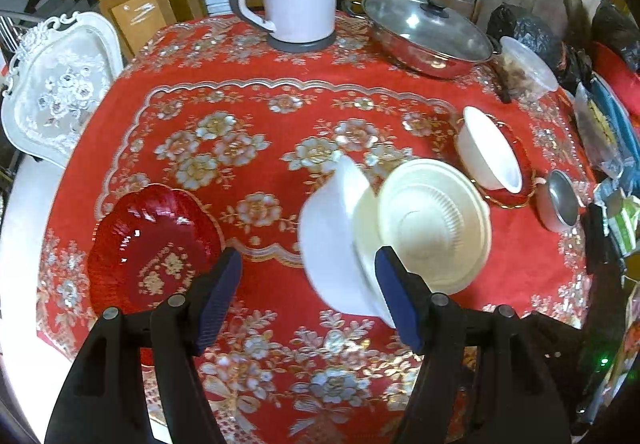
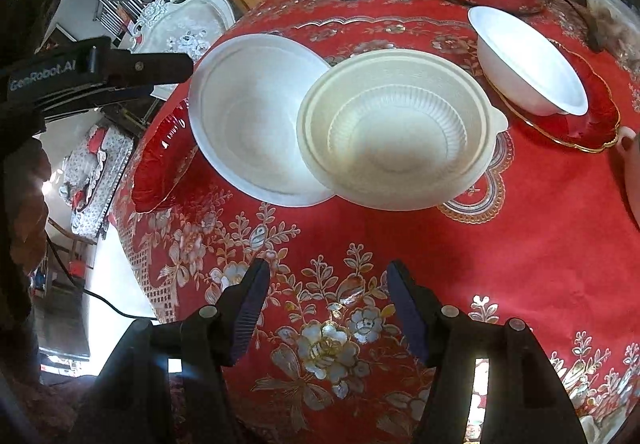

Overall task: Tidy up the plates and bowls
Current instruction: 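Move the left tool to the white plate leaning on the cream bowl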

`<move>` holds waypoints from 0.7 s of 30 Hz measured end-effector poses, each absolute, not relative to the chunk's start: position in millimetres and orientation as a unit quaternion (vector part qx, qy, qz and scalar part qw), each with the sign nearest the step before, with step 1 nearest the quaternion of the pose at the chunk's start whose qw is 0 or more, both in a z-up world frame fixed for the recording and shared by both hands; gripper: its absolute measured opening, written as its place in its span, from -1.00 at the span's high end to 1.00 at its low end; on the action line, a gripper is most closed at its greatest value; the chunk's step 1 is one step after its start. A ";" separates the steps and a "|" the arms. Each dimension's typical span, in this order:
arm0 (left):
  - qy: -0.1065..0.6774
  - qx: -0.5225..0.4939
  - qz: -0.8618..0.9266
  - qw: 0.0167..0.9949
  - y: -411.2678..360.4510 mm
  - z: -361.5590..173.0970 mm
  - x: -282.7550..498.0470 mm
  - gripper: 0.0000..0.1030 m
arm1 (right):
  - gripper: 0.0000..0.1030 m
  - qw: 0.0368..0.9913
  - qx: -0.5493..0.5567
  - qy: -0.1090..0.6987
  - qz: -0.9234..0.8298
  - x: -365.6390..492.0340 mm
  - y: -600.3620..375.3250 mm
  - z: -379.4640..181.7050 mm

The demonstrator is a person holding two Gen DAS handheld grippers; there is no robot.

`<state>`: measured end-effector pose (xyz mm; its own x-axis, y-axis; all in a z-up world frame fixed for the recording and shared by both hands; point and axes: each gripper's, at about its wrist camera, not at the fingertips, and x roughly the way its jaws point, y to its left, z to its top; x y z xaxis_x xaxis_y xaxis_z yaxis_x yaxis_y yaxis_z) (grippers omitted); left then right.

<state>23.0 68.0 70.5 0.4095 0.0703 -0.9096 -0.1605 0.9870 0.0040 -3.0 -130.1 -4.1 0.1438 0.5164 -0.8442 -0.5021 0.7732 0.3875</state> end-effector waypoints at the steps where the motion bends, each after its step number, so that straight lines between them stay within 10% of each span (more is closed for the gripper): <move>1: 0.539 -0.041 0.067 0.839 66.0 69.7 24.1 -0.33 | -0.24 0.755 0.008 0.562 0.337 -2.1 -129.9 -4.6; 21: 0.584 -0.032 0.088 0.807 64.9 16.5 44.5 -0.33 | -0.26 0.740 0.025 0.589 0.324 13.3 -131.7 -21.1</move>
<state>44.5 64.9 16.5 0.3034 0.1041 -0.9472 -0.1789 0.9826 0.0507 13.3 -131.7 -21.1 0.0965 0.5093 -0.8552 -0.4492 0.7890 0.4192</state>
